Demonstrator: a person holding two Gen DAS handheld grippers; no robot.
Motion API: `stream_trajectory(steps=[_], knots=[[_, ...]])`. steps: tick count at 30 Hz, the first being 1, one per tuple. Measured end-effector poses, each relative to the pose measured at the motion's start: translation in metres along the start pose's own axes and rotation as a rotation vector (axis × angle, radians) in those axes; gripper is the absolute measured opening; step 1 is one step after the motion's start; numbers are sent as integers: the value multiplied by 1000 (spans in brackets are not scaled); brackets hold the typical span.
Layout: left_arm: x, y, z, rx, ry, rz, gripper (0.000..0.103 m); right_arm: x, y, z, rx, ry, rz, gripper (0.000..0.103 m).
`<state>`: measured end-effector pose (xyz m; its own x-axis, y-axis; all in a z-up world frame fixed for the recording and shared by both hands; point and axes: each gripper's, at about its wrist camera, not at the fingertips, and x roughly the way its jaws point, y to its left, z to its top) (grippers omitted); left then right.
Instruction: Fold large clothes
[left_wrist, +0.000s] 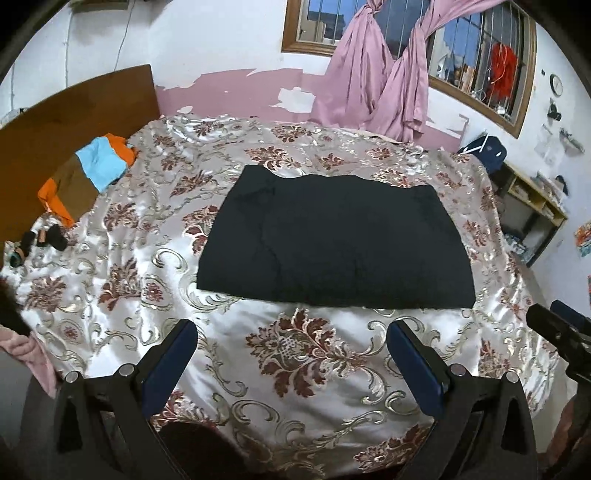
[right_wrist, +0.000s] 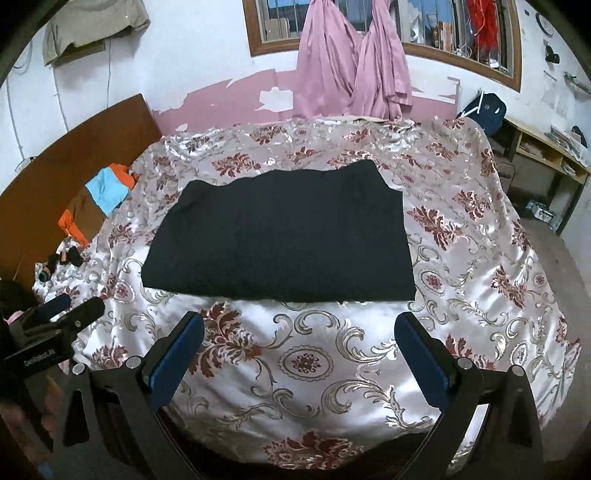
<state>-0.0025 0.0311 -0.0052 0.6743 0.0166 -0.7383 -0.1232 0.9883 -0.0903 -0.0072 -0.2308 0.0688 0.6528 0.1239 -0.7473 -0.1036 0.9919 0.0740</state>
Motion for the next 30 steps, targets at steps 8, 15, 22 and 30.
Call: stream_trajectory(steps=[8,15,22,30], knots=[[-9,-9,7,27,-14,48,103,0,5,0,-12,-15,-5,101],[-11,-14,8,38,-15,44,103,-9,7,4,-5,-39,-2,101],[-11,-14,8,37,-12,42,103,-14,14,5,-14,-59,4,101],[-11,-14,6,38,-6,34,103,-13,14,4,-14,-57,6,101]])
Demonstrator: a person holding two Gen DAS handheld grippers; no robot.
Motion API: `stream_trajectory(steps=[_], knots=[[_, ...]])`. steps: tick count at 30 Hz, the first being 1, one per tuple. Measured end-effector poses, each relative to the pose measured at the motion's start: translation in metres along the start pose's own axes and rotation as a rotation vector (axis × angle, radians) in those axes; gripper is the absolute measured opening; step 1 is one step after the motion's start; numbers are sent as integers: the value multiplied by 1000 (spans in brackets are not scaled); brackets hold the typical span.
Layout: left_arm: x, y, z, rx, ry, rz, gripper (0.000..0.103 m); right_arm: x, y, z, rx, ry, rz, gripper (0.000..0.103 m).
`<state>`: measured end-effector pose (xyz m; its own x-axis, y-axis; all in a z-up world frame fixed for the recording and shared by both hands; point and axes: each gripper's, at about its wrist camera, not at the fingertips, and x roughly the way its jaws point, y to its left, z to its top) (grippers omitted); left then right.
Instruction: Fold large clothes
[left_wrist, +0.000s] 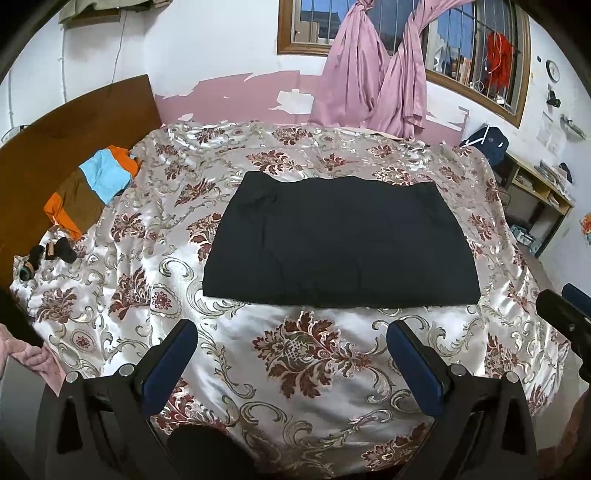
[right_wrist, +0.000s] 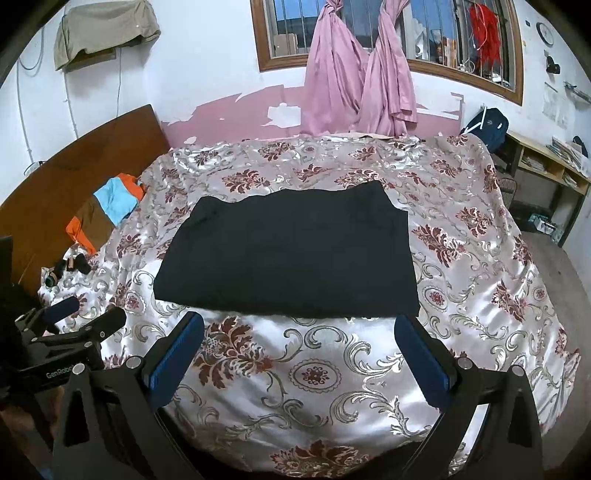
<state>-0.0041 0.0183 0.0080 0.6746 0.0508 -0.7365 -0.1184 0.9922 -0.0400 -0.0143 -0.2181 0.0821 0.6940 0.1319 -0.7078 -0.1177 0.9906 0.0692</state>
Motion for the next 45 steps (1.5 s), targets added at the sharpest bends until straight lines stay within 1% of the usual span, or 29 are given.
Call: stream_trajectory(steps=[5,32,45], knots=[[1,-1,-4,3,5,-5,103,1,0,-1,6,0,-1,101],[1,-1,-2,3,8,-5,103,2,-3,-5,12,3,-4,101],[8,-5,-10,9,15,-15,103,2,-2,-7,13,6,-4,101]])
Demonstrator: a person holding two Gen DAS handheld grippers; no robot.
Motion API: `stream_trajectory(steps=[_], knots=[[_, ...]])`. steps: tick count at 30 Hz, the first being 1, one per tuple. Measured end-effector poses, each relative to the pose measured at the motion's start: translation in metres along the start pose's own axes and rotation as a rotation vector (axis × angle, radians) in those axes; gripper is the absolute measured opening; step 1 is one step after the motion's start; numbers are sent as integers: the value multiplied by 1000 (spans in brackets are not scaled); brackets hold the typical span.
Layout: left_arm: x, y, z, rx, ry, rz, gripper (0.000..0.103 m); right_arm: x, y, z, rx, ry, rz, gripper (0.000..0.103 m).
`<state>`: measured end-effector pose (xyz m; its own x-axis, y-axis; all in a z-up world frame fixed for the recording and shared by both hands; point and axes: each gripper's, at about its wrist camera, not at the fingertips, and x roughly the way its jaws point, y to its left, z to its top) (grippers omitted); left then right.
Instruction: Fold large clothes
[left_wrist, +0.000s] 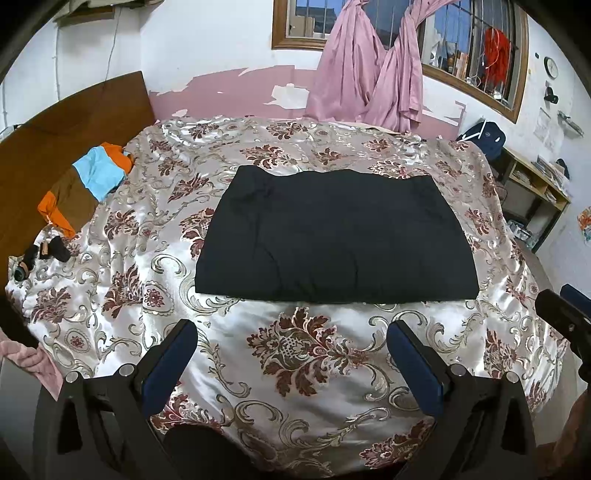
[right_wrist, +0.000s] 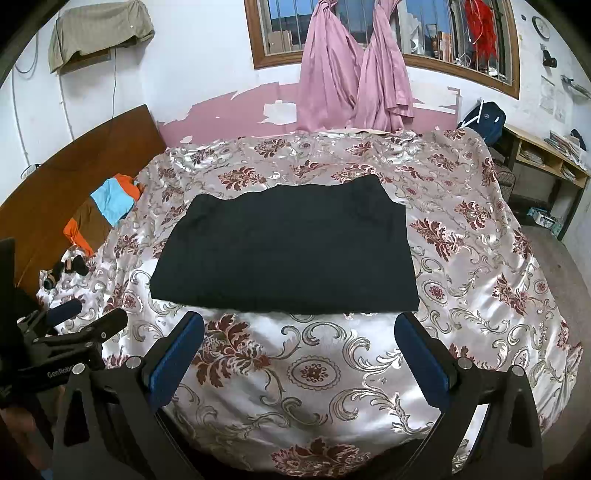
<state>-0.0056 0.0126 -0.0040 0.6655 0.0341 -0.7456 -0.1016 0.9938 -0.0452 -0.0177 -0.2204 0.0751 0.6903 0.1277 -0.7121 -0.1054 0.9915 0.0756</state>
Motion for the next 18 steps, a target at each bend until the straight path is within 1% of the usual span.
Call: stream_trajectory(steps=[11,18], knots=[[0,-3,-2,2,-2,-1,103,0,-2,-2,-1,-3,-2,101],[-3,-3,2,3,-6,-10,103,-3,-3,-3,2,-12,-5,101]])
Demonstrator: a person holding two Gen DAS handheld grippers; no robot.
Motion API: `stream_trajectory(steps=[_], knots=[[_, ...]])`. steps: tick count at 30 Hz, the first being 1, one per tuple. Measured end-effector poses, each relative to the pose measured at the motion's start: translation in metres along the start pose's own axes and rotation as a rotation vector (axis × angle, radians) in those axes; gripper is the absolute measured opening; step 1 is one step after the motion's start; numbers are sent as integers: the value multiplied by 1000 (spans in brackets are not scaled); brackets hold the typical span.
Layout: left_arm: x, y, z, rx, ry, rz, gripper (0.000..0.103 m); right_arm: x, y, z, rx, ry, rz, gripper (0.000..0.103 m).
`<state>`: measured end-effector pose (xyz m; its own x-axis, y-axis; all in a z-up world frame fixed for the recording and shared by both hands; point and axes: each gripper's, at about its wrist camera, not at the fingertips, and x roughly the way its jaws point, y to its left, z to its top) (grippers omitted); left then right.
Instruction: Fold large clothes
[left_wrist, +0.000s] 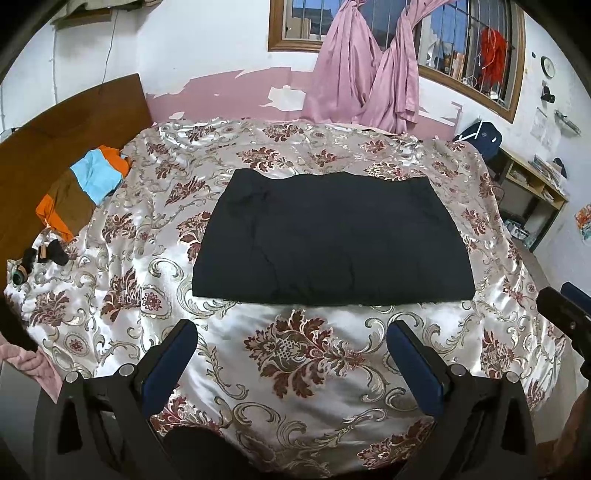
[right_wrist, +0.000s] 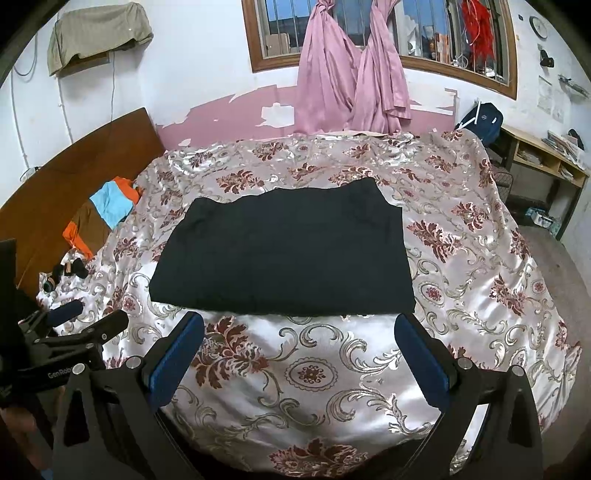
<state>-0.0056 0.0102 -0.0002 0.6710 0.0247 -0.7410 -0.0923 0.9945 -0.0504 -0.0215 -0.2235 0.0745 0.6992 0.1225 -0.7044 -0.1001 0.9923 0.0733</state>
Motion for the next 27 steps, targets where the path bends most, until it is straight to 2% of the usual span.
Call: stream_trajectory(steps=[27], knots=[[-3,4,7,-6,5,-12,103,-5,5,8,0,-7,2,101]])
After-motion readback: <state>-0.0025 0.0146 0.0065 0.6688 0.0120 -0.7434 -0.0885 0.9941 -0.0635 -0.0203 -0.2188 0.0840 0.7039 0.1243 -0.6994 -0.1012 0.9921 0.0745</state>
